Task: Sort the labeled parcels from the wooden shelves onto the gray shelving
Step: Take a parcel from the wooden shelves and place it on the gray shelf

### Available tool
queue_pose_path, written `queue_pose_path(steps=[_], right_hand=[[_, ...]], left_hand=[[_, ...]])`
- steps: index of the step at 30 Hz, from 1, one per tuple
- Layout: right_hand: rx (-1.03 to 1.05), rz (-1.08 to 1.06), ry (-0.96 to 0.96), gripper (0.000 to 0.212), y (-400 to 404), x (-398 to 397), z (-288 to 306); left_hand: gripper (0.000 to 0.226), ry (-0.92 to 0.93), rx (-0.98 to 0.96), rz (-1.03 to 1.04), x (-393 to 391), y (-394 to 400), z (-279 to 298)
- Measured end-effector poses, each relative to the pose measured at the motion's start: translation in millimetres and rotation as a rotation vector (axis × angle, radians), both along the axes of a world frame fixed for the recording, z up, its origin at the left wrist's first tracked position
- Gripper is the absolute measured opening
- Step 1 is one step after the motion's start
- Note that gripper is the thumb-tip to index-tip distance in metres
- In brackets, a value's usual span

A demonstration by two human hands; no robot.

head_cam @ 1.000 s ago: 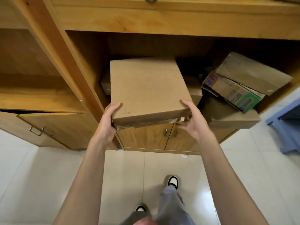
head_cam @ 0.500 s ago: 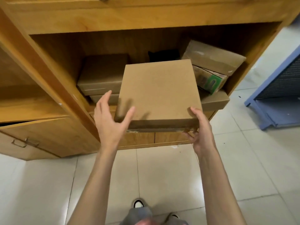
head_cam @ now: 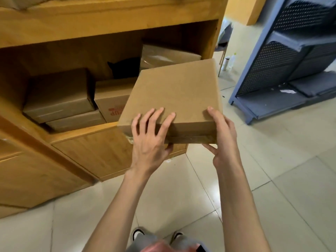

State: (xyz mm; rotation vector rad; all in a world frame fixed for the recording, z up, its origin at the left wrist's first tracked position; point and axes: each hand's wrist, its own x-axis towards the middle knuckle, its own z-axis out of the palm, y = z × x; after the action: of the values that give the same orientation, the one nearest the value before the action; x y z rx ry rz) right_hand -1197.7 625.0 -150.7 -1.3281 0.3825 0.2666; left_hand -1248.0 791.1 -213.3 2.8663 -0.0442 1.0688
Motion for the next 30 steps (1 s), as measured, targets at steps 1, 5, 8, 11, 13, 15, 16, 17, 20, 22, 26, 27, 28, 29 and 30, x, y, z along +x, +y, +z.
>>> queue_pose_path(steps=[1, 5, 8, 11, 13, 15, 16, 17, 20, 22, 26, 27, 28, 29, 30], right_hand=[[0.0, 0.006, -0.018, 0.065, -7, -2, 3], [0.039, 0.038, -0.118, 0.076, -33, -11, 14], [0.132, 0.001, -0.136, 0.068, -45, -14, 12], [0.116, 0.06, -0.071, 0.09, -49, -18, -6], [0.134, 0.103, 0.009, 0.1, -47, -22, -19], [0.179, 0.134, 0.078, 0.106, -45, -25, -31], [0.214, 0.145, 0.103, 0.104, -44, -27, -36], [0.243, 0.149, 0.121, 0.096, -42, -28, -42], [0.338, 0.191, 0.121, 0.073, -38, -29, -51], [0.426, 0.219, 0.066, 0.07, -37, -30, -51], [0.469, 0.174, 0.007, 0.074, -41, -28, -53], [0.472, 0.156, 0.008, 0.078, -41, -28, -54], [0.472, 0.14, 0.01, 0.082, -41, -29, -54], [0.465, 0.124, 0.014, 0.086, -40, -30, -53], [0.45, 0.105, 0.022, 0.088, -39, -31, -51]], left_hand=[[0.099, -0.01, -0.021, -0.008, 0, -6, 1], [0.094, 0.0, -0.284, -0.011, -2, -25, 14], [0.094, -0.002, -0.763, -0.006, -7, -40, 33], [0.099, -0.015, -1.204, -0.039, -9, -50, 47], [0.103, -0.01, -1.466, -0.059, -10, -52, 51], [0.108, -0.001, -1.768, -0.085, -13, -53, 51], [0.107, 0.008, -1.911, -0.102, -14, -54, 49], [0.104, 0.029, -2.024, -0.112, -16, -55, 47], [0.111, 0.129, -2.176, -0.139, -22, -58, 43], [0.121, 0.153, -2.198, -0.139, -24, -60, 43], [0.118, 0.2, -2.152, -0.158, -24, -60, 42], [0.118, 0.213, -2.142, -0.163, -25, -59, 42], [0.119, 0.225, -2.135, -0.168, -25, -58, 42], [0.122, 0.238, -2.124, -0.174, -25, -58, 42], [0.125, 0.251, -2.105, -0.178, -26, -58, 42]])
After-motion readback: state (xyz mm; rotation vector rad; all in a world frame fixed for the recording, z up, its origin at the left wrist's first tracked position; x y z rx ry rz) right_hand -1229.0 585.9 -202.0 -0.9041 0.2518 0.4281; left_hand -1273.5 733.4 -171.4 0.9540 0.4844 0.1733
